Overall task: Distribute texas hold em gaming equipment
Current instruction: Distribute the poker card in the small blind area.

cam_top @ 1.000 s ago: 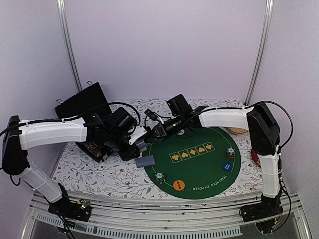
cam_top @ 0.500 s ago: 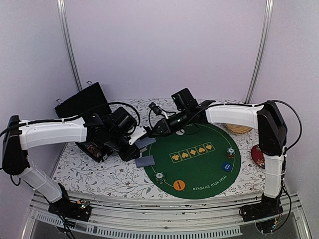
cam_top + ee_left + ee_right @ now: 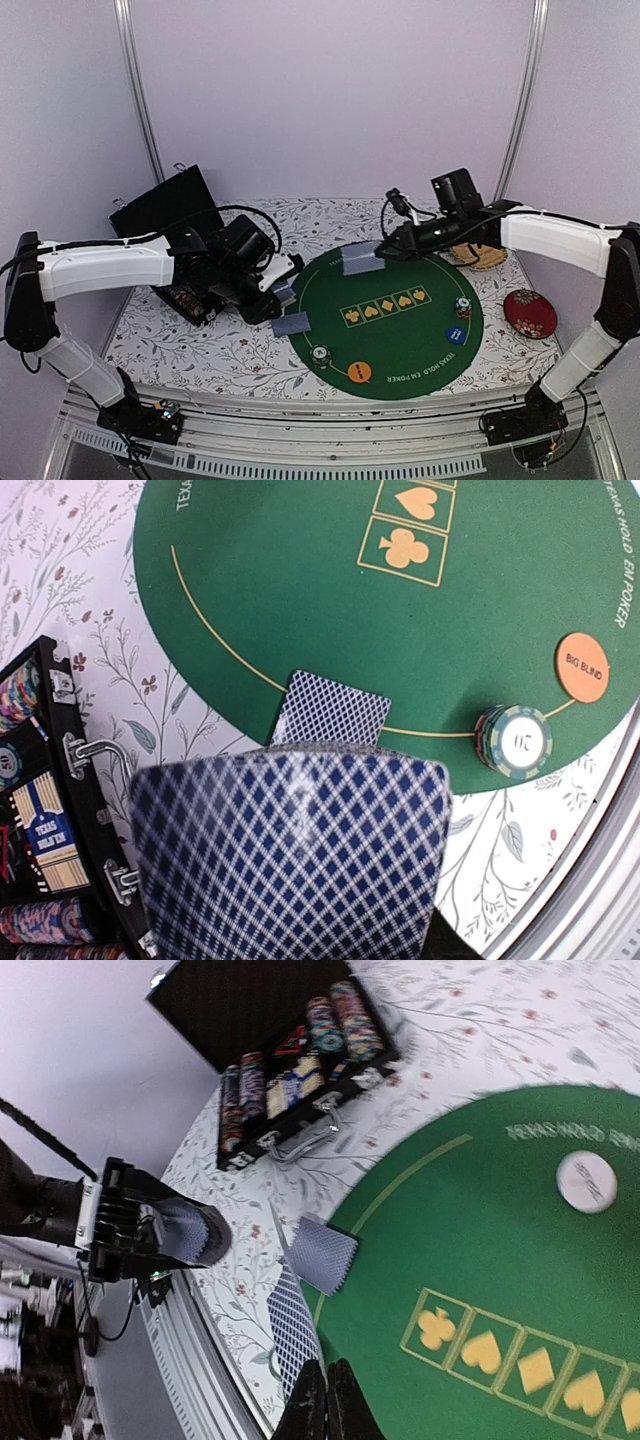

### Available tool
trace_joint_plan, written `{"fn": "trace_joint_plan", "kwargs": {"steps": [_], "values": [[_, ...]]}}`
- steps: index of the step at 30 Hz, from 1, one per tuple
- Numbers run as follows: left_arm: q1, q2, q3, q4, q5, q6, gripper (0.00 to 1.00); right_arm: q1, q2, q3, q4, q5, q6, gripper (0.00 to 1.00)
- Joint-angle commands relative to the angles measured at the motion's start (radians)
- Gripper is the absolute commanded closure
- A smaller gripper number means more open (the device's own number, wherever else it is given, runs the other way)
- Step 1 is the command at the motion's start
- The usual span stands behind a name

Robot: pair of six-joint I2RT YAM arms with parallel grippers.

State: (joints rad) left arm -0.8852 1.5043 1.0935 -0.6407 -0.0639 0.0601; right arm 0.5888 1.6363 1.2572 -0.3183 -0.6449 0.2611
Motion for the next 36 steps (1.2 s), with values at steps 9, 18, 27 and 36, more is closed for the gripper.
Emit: {"fn": "trace_joint_plan", "kwargs": {"steps": [9,18,27,36], "values": [[0.003,-0.027,-0.009,0.033,-0.003,0.045,0.56,-0.117,-0.392,-0.56,-0.284,0.229,0.217,0.98],[0.008,-0.048,-0.024,0.036,-0.003,0.053,0.56,-0.257,-0.499,-0.729,-0.277,0.272,0.335,0.98],[0.011,-0.045,-0.01,0.022,-0.003,0.06,0.56,-0.315,-0.566,-0.872,-0.316,0.208,0.425,0.98],[0.013,-0.044,0.016,-0.008,-0.004,0.053,0.56,-0.319,-0.651,-0.77,-0.418,0.34,0.46,0.3]]}}
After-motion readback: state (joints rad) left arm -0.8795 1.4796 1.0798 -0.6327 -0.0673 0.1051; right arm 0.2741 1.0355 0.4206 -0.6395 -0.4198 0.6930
